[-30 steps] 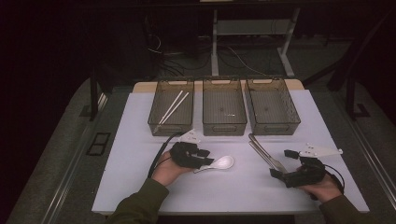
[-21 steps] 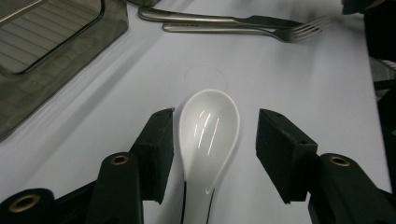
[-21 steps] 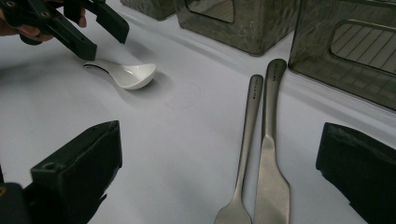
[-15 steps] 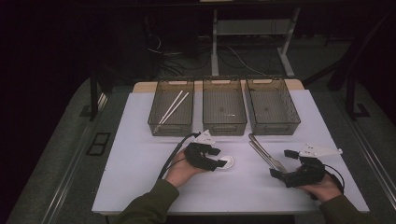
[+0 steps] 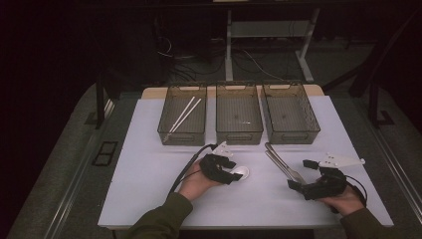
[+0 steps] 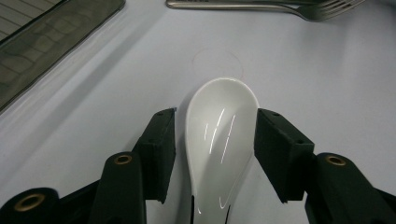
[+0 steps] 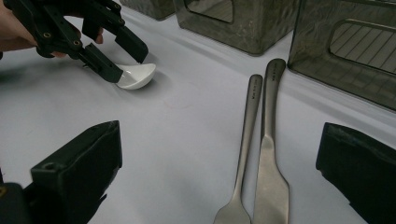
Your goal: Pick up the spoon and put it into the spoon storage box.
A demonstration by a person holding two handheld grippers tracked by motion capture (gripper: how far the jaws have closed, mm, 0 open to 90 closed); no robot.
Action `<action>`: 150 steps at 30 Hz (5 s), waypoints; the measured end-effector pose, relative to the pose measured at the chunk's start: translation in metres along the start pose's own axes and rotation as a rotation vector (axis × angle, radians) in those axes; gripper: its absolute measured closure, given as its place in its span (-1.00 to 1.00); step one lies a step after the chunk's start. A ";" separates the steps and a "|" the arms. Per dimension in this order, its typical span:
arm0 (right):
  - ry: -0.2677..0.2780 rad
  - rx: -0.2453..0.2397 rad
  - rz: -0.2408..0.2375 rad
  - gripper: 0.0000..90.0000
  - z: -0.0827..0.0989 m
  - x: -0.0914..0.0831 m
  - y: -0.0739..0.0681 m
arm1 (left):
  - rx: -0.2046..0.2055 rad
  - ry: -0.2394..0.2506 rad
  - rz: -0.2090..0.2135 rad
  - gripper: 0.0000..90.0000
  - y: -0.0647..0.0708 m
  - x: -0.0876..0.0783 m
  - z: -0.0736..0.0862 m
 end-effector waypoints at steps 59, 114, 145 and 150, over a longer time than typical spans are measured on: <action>0.007 -0.007 -0.002 -0.99 0.000 -0.001 0.000 | 0.174 -0.048 -0.060 0.86 0.024 -0.004 -0.002; 0.030 0.003 -0.017 -0.99 -0.002 0.001 -0.001 | 0.231 0.080 -0.071 0.86 -0.029 -0.078 -0.075; 0.031 0.003 -0.026 -0.99 -0.002 0.000 -0.001 | 0.190 0.063 -0.143 0.86 -0.095 -0.044 -0.137; 0.038 0.007 -0.030 -0.99 -0.002 0.000 -0.002 | 0.180 0.021 -0.153 0.86 -0.106 -0.030 -0.137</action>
Point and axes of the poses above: each handheld gripper's, and its own axes: x roughly forward along the jaws, z roughly out of its underside, y roughly to its right, the point moved 5 cm from there along x, roughly forward along the jaws, and after that the axes turned 12 degrees about -y, right-handed, at the moved point
